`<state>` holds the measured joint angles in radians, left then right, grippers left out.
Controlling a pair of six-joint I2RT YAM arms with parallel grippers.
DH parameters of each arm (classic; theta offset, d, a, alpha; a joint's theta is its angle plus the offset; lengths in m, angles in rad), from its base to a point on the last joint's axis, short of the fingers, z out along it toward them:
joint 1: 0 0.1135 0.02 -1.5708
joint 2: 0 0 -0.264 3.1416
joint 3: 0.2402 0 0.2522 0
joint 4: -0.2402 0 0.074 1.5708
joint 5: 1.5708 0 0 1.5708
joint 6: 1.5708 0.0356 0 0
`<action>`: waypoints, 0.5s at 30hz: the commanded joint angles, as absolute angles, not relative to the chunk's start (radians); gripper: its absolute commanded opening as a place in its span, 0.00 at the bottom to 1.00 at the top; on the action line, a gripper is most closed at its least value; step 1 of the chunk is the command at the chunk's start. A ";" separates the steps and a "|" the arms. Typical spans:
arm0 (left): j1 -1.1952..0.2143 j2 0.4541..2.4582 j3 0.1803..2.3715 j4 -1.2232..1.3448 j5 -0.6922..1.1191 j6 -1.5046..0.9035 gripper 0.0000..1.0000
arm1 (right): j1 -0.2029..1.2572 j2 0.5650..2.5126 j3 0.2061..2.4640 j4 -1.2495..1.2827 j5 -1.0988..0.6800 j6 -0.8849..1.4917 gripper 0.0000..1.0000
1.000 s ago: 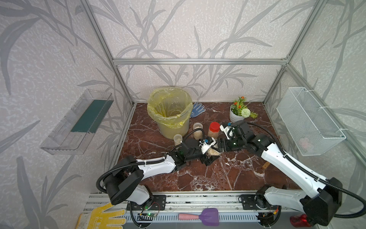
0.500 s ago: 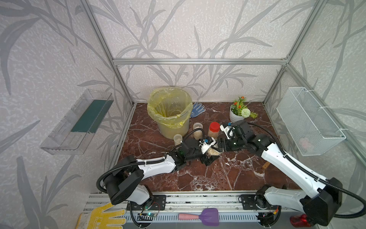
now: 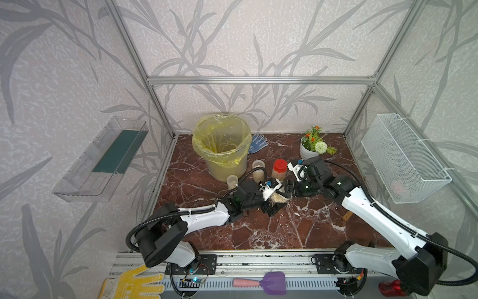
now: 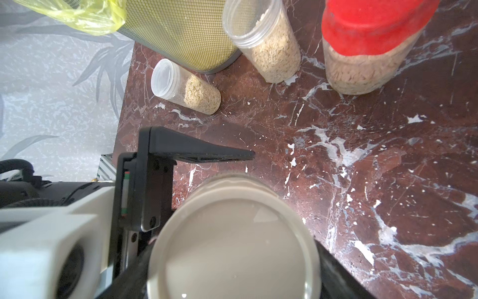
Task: Empty expired oatmeal from jars
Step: Pick up the jar from the center of the board.
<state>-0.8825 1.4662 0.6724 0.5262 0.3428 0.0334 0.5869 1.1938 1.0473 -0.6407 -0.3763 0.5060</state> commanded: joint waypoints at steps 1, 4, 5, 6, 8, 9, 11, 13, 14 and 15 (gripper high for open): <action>-0.888 1.480 0.705 0.504 0.344 0.039 0.97 | 0.598 1.151 1.054 -0.576 -0.471 0.505 0.34; -0.890 1.481 0.705 0.505 0.341 0.041 0.97 | 0.597 1.150 1.055 -0.577 -0.474 0.505 0.34; -0.890 1.481 0.704 0.505 0.338 0.043 0.97 | 0.598 1.149 1.055 -0.577 -0.474 0.505 0.34; -0.890 1.482 0.704 0.503 0.339 0.044 0.97 | 0.598 1.148 1.054 -0.575 -0.475 0.506 0.33; -0.891 1.483 0.706 0.503 0.339 0.046 0.97 | 0.598 1.148 1.054 -0.573 -0.476 0.509 0.33; -0.891 1.484 0.704 0.506 0.339 0.044 0.97 | 0.598 1.147 1.056 -0.572 -0.476 0.510 0.33; -0.891 1.485 0.703 0.509 0.338 0.042 0.97 | 0.597 1.146 1.058 -0.572 -0.476 0.511 0.33; -0.891 1.485 0.704 0.511 0.339 0.041 0.97 | 0.598 1.147 1.057 -0.566 -0.483 0.514 0.33; -0.891 1.485 0.706 0.510 0.339 0.042 0.97 | 0.597 1.147 1.054 -0.563 -0.485 0.515 0.33; -0.891 1.485 0.706 0.508 0.340 0.042 0.96 | 0.598 1.149 1.054 -0.561 -0.488 0.517 0.33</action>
